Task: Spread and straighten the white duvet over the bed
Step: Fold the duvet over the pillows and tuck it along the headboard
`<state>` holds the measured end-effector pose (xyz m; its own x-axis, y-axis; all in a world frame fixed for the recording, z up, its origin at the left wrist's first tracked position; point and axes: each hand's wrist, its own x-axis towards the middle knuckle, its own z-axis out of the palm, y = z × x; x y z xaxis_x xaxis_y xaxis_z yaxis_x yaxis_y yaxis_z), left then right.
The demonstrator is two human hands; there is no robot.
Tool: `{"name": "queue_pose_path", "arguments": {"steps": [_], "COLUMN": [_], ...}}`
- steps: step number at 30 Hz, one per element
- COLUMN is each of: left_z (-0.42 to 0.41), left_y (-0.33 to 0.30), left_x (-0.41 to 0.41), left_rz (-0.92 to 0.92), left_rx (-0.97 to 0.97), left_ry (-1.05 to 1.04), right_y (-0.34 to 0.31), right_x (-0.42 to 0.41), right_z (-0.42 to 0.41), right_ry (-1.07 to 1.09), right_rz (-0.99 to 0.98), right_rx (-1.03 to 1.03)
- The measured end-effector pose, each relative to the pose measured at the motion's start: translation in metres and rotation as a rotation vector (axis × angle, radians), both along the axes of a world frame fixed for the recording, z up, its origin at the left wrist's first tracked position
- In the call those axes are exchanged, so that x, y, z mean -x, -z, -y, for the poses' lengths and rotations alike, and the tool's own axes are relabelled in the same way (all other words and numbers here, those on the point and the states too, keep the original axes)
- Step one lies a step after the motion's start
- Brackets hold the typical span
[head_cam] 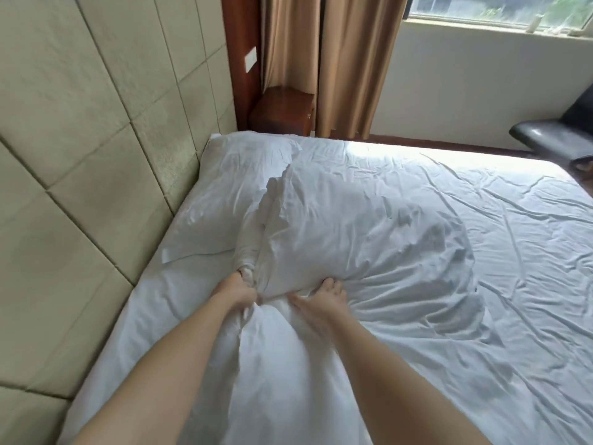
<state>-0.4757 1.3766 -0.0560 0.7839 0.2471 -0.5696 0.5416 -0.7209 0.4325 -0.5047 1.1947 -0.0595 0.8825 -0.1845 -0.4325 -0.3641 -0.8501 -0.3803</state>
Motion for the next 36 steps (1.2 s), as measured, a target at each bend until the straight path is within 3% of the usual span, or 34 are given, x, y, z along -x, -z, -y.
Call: {"name": "queue_pose_path", "arguments": {"steps": [4, 9, 13, 15, 19, 22, 28, 36], "left_z": [-0.044, -0.063, -0.061, -0.055, -0.049, -0.042, -0.022, -0.060], "left_y": [0.028, 0.111, 0.102, 0.092, 0.074, 0.052, 0.018, 0.033], "left_x": [0.013, 0.013, 0.021, 0.021, 0.005, -0.019, -0.076, -0.174], "left_rz": [-0.069, -0.108, -0.209, -0.242, -0.296, -0.318, -0.147, 0.194], "left_rx": [0.028, 0.028, -0.079, -0.150, -0.170, -0.140, 0.039, 0.165], "left_ry": [-0.017, -0.008, -0.141, -0.155, -0.034, 0.082, 0.071, -0.251], "right_y": [0.017, 0.050, 0.066, 0.064, 0.036, 0.010, -0.012, 0.016], "right_x": [0.003, -0.001, -0.008, -0.009, -0.022, -0.048, -0.117, -0.217], "right_z": [-0.036, -0.034, -0.039, -0.041, -0.030, -0.023, -0.028, -0.063], "right_ry": [-0.068, -0.137, -0.202, -0.264, -0.426, -0.454, -0.531, -0.537], "right_rz": [-0.089, -0.232, -0.267, -0.149, 0.346, 0.435, 0.372, 0.257], "right_rx": [-0.030, 0.048, 0.039, 0.099, 0.185, 0.162, 0.139, 0.149]}}
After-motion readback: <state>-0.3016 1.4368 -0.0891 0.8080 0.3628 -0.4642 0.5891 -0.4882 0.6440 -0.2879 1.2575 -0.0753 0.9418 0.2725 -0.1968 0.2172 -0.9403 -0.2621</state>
